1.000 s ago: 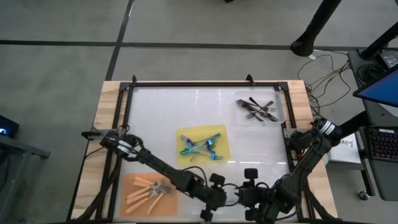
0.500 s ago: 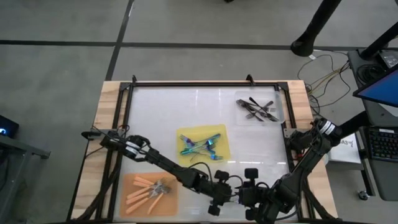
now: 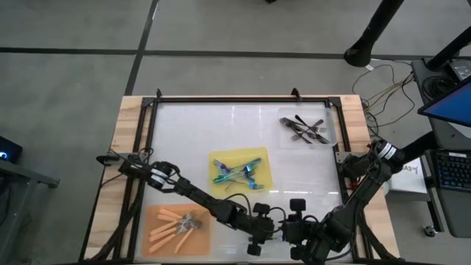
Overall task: Sort silverware by color (type)
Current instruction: Put the blue fork into the yellow bin, then return to Home Position
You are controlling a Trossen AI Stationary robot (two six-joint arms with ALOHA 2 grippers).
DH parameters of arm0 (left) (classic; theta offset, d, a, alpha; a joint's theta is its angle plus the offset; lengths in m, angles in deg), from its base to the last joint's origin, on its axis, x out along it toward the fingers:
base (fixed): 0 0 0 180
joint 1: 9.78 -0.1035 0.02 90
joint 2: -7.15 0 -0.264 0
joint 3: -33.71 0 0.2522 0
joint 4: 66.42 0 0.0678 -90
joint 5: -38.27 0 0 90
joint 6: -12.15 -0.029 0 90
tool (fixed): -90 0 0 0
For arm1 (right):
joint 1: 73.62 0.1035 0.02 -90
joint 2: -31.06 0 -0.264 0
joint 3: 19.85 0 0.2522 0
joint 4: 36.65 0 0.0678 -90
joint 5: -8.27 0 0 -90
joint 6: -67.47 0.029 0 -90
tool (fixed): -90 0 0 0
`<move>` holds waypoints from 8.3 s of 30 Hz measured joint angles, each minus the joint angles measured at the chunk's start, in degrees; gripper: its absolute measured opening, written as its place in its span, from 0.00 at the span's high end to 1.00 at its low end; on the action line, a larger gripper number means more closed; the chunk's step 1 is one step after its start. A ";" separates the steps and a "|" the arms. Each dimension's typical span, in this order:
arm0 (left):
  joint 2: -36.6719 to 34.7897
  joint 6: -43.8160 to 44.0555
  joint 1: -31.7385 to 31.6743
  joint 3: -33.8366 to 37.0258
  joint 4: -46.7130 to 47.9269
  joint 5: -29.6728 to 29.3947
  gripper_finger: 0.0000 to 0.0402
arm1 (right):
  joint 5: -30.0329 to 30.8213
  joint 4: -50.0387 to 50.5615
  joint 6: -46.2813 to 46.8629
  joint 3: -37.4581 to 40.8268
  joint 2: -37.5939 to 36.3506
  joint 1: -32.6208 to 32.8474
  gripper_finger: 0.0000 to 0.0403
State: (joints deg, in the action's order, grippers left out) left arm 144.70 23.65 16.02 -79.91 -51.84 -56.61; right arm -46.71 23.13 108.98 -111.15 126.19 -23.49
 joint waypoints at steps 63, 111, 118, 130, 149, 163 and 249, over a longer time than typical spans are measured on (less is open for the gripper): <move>3.29 13.67 0.25 -24.34 53.90 -10.36 1.00 | -3.82 6.58 1.08 -1.83 -4.37 0.00 0.82; -3.46 3.58 -13.73 -21.37 75.08 -19.59 0.97 | -0.98 -12.50 4.99 40.79 -33.88 -11.43 0.82; -3.55 0.78 -13.83 -22.96 77.73 -10.79 0.89 | -0.96 -12.52 4.33 40.70 -33.94 -11.45 0.82; -3.90 5.86 -12.27 -35.30 84.54 -23.16 0.81 | 2.54 -12.57 -3.57 41.33 -33.90 -17.36 0.82; -29.26 25.32 -5.20 -21.42 89.17 -45.09 0.81 | -24.01 -62.08 -29.04 60.75 -34.23 -56.10 0.82; -48.07 60.98 10.38 9.75 89.20 -60.61 0.81 | -35.47 -67.73 -29.70 67.71 -43.36 -73.73 0.82; -30.47 2.67 10.60 19.84 1.43 -68.34 0.81 | -30.51 -45.07 -32.13 75.97 -88.28 -79.03 0.82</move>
State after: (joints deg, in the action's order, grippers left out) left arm 114.23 26.33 26.63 -60.07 -50.41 -124.96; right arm -77.22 -21.94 76.85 -35.18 37.91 -102.53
